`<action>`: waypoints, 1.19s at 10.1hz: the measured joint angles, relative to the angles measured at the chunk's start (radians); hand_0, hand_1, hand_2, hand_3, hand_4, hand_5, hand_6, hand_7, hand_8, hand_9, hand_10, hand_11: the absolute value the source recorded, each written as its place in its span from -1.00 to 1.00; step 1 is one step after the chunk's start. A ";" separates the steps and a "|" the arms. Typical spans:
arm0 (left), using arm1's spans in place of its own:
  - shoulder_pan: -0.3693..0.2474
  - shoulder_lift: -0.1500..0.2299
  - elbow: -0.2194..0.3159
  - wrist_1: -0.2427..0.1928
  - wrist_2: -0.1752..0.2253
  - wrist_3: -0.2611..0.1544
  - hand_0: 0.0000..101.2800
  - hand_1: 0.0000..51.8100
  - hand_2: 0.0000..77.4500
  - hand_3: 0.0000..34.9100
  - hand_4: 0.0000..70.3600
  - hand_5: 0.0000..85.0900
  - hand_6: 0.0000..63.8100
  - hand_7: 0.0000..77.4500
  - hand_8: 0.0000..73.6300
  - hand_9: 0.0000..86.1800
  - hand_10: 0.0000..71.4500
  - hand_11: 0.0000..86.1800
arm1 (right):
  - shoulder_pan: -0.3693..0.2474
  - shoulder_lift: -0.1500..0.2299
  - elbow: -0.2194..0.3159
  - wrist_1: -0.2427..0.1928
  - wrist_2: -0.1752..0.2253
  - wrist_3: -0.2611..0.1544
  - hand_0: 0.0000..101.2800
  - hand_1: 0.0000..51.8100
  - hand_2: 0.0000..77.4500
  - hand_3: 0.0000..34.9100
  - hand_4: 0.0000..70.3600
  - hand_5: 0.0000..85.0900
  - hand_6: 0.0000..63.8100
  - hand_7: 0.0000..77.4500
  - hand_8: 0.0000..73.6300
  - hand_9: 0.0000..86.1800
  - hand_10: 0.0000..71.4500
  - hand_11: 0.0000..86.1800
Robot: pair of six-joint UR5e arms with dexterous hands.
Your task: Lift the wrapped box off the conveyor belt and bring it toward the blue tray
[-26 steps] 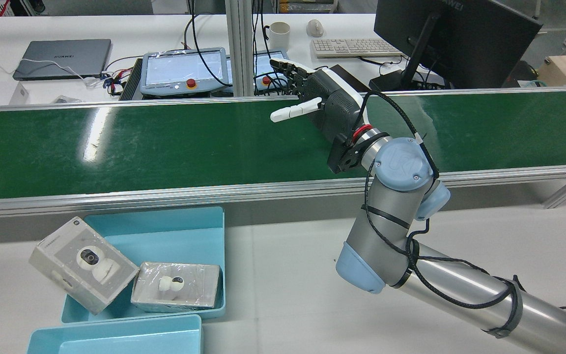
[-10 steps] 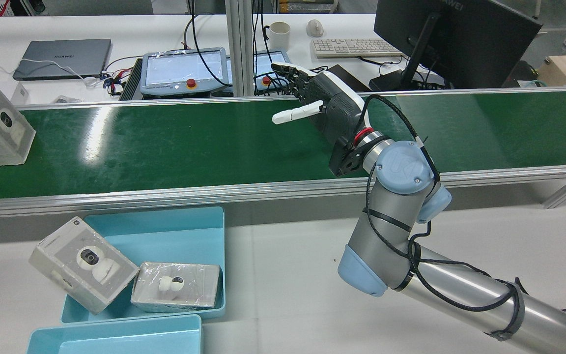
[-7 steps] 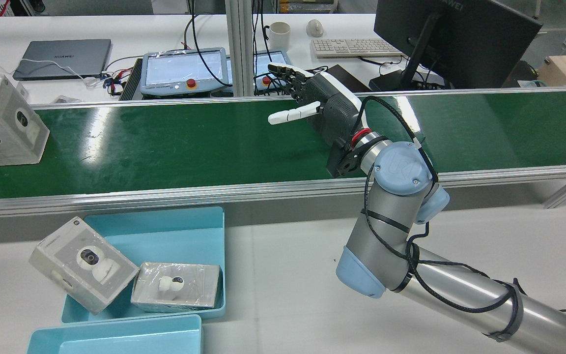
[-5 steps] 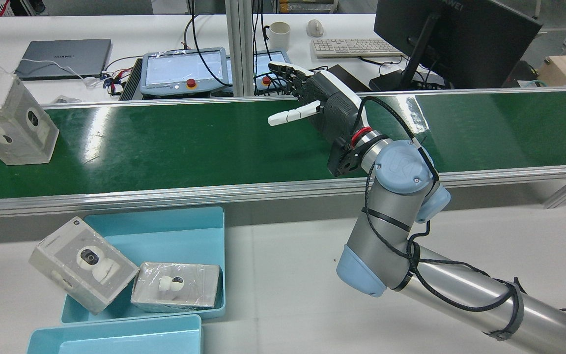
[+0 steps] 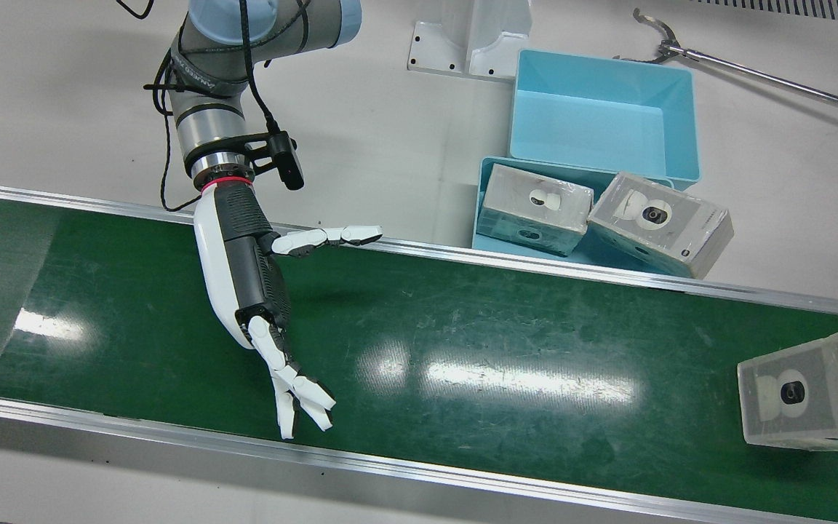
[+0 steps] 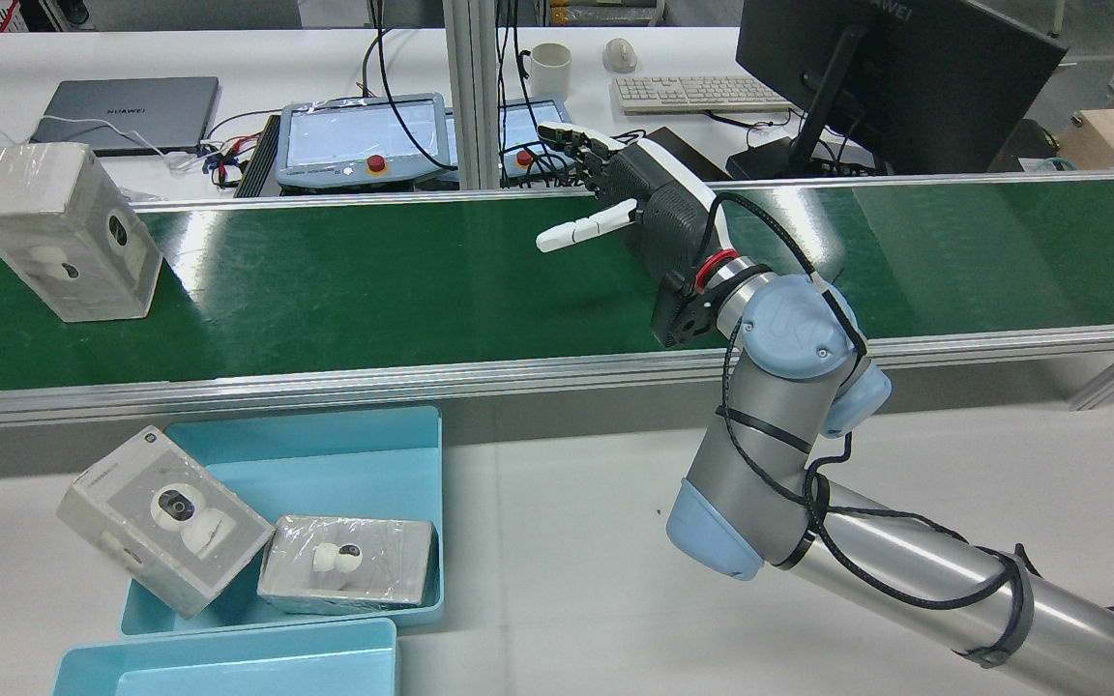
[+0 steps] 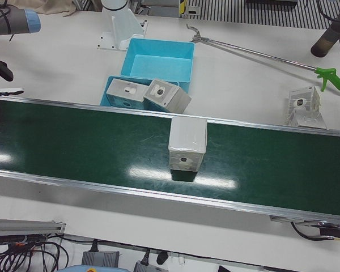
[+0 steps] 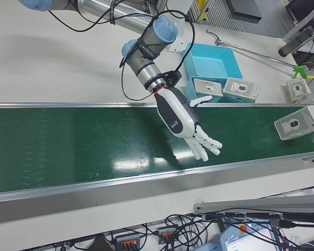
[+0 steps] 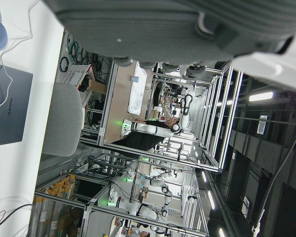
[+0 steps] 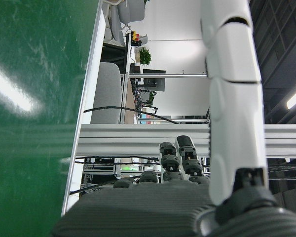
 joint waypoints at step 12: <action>0.000 0.000 0.000 0.000 0.000 0.000 -1.00 -1.00 -0.97 -1.00 -1.00 -0.97 -1.00 -0.99 -0.99 -1.00 -0.98 -0.99 | 0.003 -0.011 0.002 0.004 -0.001 0.011 -0.03 -0.39 -0.80 -1.00 -0.80 -0.65 -0.93 -0.97 -1.00 -0.97 -1.00 -0.96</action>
